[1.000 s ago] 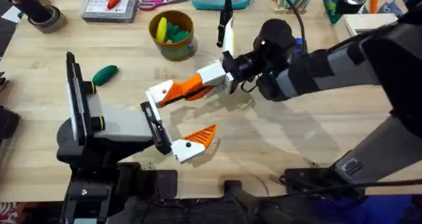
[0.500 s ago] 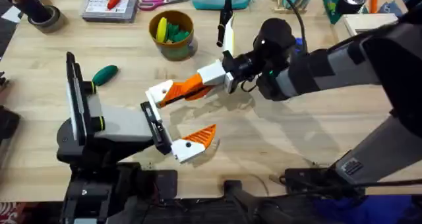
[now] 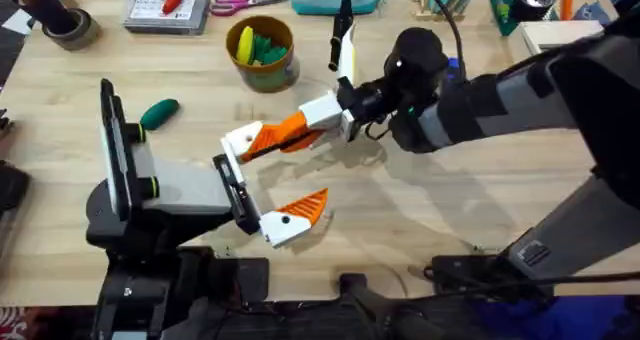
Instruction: Pick up the gripper from the table and insert it into the empty holder that is missing its gripper. Then pick up a screw, insert it into the mounting hole, and use the screwdriver to tighten it. Finally, clean up the table by picking up the vegetable and placing it into the bucket.
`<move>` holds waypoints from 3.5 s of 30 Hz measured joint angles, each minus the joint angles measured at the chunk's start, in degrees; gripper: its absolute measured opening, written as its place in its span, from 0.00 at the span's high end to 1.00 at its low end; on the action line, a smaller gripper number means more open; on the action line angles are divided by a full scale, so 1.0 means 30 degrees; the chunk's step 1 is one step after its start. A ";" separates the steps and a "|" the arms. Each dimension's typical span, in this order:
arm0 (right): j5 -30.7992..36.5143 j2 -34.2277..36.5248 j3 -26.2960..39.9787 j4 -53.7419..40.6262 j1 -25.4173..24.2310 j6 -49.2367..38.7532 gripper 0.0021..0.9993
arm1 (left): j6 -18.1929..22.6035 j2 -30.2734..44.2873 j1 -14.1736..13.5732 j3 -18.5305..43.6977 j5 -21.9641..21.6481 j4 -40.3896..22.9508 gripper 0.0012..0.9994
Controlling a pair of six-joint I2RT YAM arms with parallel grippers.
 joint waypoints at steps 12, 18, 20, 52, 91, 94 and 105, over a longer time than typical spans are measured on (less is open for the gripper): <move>0.0047 -0.0003 0.0000 -0.0087 0.0000 0.0182 0.02 | 0.0007 -0.0007 0.0000 0.0000 0.0000 0.0000 0.01; 0.0047 -0.0003 0.0000 -0.0138 0.0000 0.0220 0.01 | 0.0007 -0.0001 0.0000 0.0000 0.0000 0.0000 0.01; 0.0047 -0.0003 0.0000 -0.0138 0.0000 0.0224 0.01 | 0.0007 -0.0001 0.0000 0.0000 0.0000 0.0000 0.01; 0.1078 -0.0003 0.0000 -0.0444 -0.0539 0.0284 0.57 | 0.0007 -0.0003 0.0000 0.0000 0.0000 0.0000 0.01; 0.1649 -0.0003 0.0000 -0.0437 -0.0415 0.0197 0.99 | 0.0000 -0.0007 0.0000 0.0000 -0.0058 0.0007 0.01; 0.1606 -0.0003 0.0000 -0.0437 -0.0415 0.0051 0.99 | 0.0000 0.0000 0.0000 0.0000 -0.0058 0.0007 0.01; 0.1533 -0.0003 0.0000 -0.0437 -0.0437 -0.0087 0.99 | 0.0000 -0.0002 0.0000 0.0000 -0.0051 0.0007 0.01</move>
